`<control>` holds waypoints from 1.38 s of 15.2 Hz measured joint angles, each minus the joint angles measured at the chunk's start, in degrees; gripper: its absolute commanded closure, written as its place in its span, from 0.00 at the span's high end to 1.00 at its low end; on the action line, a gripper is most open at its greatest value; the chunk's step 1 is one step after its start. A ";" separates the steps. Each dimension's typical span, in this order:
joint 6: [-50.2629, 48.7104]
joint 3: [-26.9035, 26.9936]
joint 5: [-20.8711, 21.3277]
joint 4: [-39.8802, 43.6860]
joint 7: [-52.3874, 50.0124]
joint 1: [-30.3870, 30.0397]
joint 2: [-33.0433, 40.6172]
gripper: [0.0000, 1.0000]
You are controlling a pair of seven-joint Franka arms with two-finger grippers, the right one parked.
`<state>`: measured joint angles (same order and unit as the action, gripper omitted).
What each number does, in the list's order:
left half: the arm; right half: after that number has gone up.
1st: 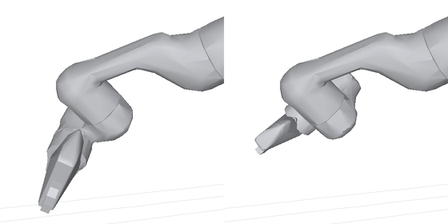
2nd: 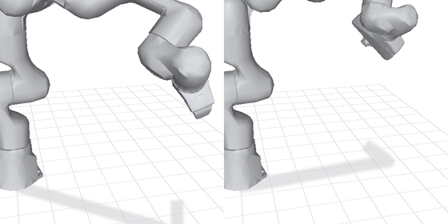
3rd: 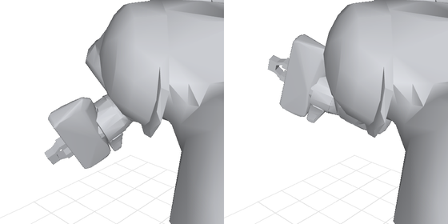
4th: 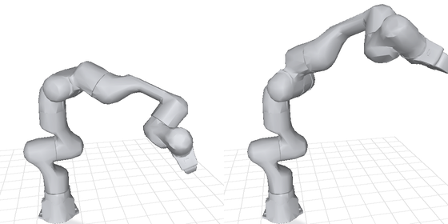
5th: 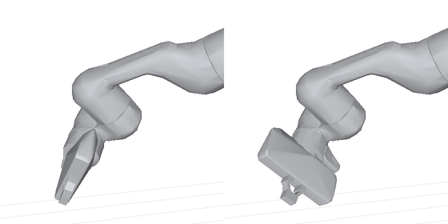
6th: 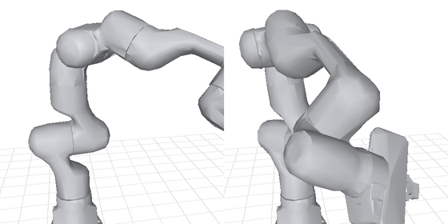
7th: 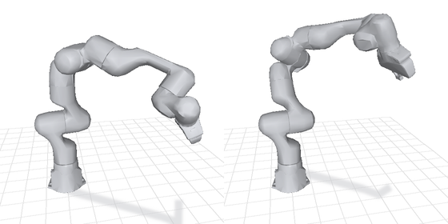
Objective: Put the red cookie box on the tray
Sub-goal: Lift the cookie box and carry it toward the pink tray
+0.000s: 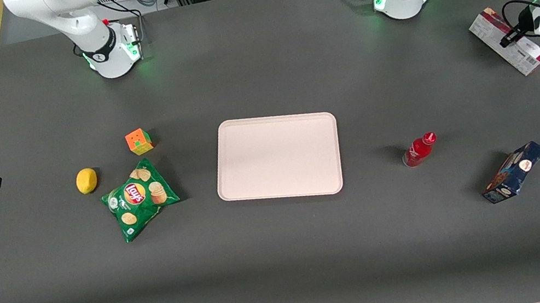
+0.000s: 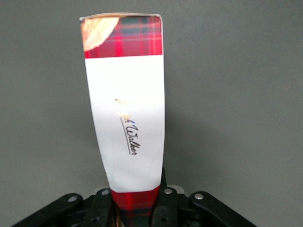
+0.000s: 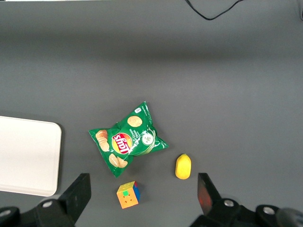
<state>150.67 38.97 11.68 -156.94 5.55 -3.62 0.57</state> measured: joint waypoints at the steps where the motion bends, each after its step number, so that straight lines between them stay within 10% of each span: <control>1: -1.16 -0.51 0.00 0.88 0.11 0.26 0.02 0.00; 10: -37.66 -19.41 -8.20 32.06 0.24 4.73 1.43 0.00; 21: -48.99 -41.49 -15.39 59.00 -12.29 10.68 -3.72 0.02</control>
<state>101.68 -2.52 -3.71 -97.94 -6.74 7.06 -3.15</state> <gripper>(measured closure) 0.714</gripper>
